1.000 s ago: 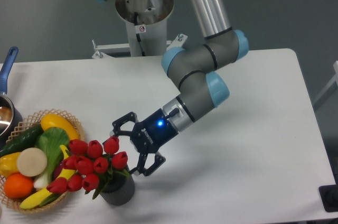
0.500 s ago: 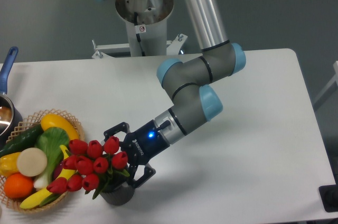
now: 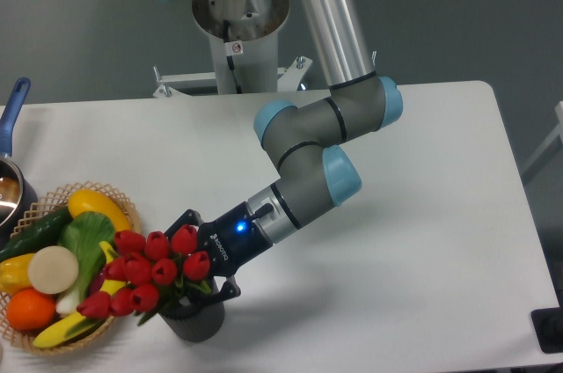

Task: Pick up the flowers from the vase
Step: 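Lower the gripper around the tulip stems above the vase rim and close, then lift the gripped tulip bunch up out of the vase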

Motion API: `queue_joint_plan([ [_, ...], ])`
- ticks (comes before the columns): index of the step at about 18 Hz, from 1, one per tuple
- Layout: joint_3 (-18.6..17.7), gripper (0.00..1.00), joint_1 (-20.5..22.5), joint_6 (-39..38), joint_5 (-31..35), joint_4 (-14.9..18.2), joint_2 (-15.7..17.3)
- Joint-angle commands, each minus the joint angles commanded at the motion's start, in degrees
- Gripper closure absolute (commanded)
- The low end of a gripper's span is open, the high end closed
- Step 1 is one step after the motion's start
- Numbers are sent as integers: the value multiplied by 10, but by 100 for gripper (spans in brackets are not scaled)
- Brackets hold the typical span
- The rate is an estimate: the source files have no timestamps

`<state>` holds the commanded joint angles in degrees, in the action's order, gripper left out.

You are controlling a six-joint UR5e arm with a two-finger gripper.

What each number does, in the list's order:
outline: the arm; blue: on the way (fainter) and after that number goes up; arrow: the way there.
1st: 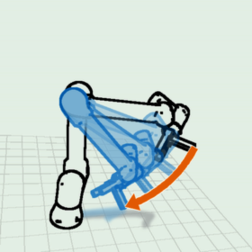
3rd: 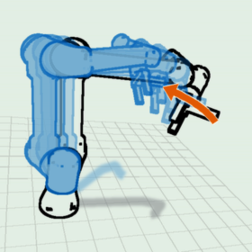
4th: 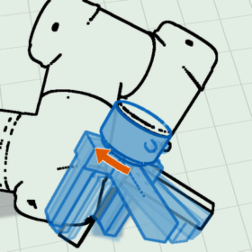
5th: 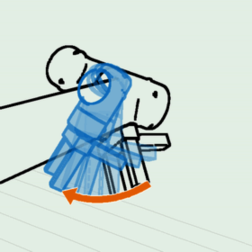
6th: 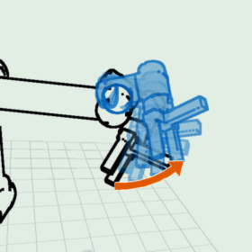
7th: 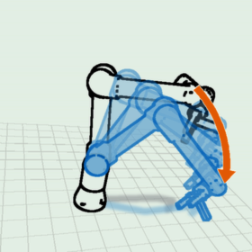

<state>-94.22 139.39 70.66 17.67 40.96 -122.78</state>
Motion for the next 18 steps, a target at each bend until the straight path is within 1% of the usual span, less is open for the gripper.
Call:
queue_joint_plan([
  [8,1,100,11,-18,-4,0,4],
  [10,4,100,13,-34,-15,0,16],
  [12,10,100,14,-52,-32,0,24],
  [15,19,100,14,-57,-40,0,31],
  [18,39,100,12,-72,-48,0,33],
])
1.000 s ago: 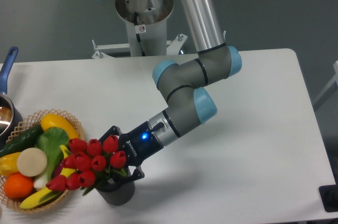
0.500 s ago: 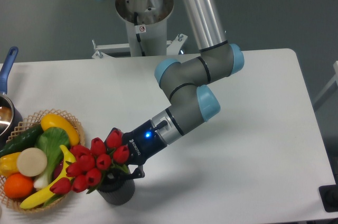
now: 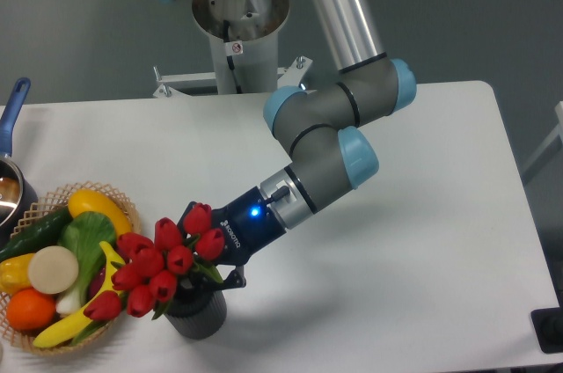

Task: Pick up the flowers from the vase
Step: 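Lift the gripped tulip bunch up out of the vase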

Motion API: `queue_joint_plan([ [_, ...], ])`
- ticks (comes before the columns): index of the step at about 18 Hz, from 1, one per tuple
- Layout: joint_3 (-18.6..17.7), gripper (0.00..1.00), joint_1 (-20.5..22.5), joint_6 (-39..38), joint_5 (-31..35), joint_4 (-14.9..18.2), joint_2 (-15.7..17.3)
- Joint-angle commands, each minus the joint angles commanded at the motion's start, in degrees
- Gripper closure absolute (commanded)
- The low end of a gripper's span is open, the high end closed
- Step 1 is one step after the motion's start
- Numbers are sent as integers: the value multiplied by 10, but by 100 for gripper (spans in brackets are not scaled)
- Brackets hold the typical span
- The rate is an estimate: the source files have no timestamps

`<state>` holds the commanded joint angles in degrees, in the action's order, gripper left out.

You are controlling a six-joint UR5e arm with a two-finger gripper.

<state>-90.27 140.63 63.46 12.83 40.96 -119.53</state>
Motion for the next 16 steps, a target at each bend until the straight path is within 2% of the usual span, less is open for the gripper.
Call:
queue_joint_plan([
  [6,40,100,-3,-25,-18,0,2],
  [11,32,100,2,-48,-27,0,36],
  [14,33,100,8,-98,-27,1,59],
  [16,40,100,13,-112,-27,1,62],
])
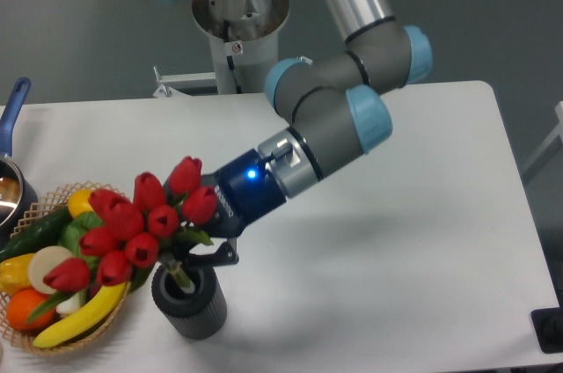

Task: Pick up the flowers from the vase
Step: 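Lift the gripped tulip bunch up out of the vase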

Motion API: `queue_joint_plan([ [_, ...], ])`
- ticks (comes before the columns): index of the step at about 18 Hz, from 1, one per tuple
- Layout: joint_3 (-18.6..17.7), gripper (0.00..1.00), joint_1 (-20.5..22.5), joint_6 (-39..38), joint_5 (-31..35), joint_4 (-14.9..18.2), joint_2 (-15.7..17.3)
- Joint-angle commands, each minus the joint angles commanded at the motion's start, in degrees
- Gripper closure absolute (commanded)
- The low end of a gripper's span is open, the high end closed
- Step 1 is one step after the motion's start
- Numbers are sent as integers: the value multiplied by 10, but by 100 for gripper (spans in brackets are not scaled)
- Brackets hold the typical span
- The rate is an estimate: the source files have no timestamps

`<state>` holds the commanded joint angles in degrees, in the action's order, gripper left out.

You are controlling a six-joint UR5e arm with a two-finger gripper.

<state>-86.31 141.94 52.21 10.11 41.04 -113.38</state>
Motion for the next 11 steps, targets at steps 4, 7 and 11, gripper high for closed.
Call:
queue_joint_plan([
  [4,14,100,13,-14,-1,0,1],
  [7,34,100,28,-33,-1,0,-1],
  [11,49,100,49,-65,-2,0,-2],
])
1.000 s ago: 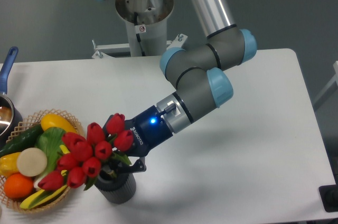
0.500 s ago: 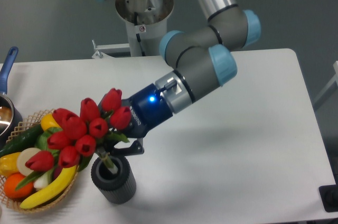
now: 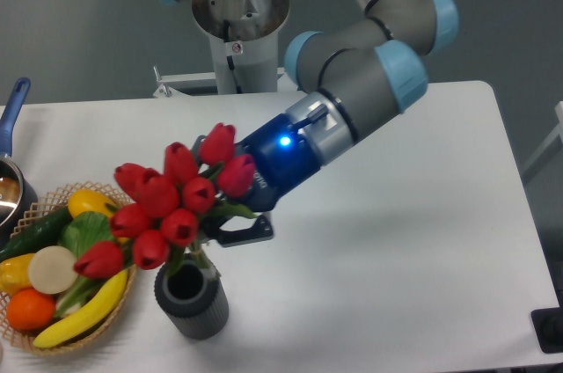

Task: Pick up the flowers from the vase
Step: 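Lift the gripped tulip bunch up out of the vase, then carry the tulip bunch away from the vase and hold it above the table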

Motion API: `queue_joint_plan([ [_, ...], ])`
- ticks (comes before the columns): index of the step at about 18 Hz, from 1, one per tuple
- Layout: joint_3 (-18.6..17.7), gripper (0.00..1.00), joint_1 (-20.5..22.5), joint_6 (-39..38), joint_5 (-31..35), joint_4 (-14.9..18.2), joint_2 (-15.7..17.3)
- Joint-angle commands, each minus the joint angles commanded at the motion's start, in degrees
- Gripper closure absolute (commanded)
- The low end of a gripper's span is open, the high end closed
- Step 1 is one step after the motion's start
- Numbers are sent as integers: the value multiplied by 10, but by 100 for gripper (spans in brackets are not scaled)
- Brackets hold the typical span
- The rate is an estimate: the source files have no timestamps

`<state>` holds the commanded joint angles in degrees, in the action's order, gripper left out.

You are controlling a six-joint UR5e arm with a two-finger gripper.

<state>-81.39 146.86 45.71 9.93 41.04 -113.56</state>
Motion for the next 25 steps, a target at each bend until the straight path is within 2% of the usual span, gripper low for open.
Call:
queue_joint_plan([
  [6,-14,100,51,3,-13,0,-2],
  [10,-18,100,112,3,-32,1,-1],
  [15,-15,100,155,19,-9,1,-2],
  [17,-16,100,156,31,34,2,-2],
  [21,-21,100,153,66,175,3,3],
  [25,-60,100,151,97,292,4,30],
])
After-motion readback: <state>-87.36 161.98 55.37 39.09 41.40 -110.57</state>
